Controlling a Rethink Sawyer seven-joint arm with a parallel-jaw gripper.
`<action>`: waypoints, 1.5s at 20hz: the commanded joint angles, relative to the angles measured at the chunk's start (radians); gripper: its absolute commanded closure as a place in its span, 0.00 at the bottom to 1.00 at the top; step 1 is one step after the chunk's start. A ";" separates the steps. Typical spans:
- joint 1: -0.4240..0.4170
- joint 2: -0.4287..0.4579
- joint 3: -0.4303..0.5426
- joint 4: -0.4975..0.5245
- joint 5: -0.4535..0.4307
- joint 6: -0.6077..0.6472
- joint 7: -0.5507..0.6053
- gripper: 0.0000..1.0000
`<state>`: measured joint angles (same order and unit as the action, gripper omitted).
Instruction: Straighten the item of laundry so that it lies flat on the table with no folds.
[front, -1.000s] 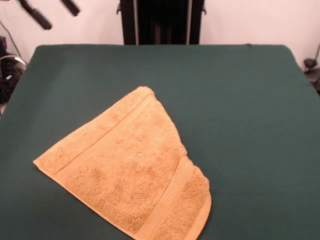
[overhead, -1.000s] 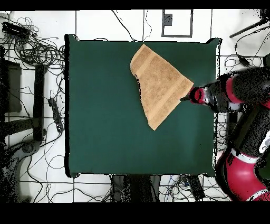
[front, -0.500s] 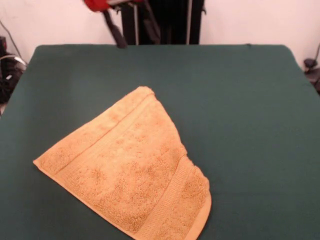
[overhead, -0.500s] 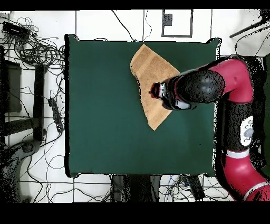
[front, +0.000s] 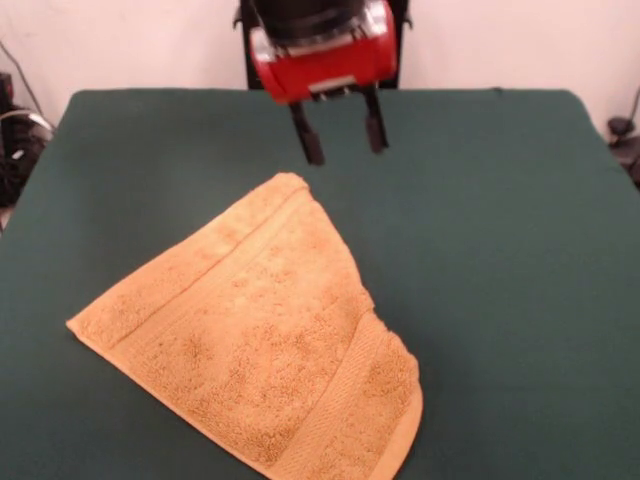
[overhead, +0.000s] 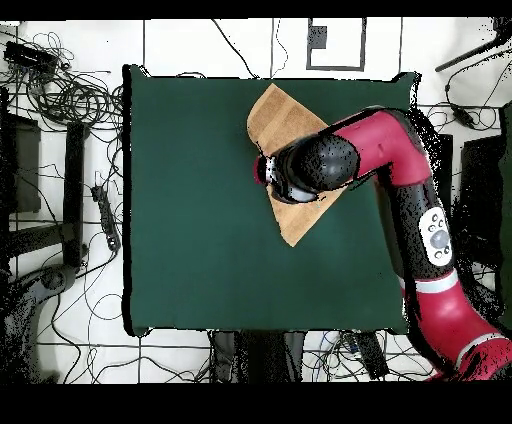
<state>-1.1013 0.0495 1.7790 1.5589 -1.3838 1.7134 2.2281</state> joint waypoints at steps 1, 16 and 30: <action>0.120 -0.044 -0.352 -0.098 0.001 -0.126 0.108 0.00; 0.238 -0.085 -0.485 -0.445 0.143 -0.192 -0.176 0.00; 0.306 -0.064 -0.593 -0.552 0.245 -0.289 -0.167 0.00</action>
<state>-0.8624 -0.0533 1.3838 1.0903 -1.1228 1.5557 2.2229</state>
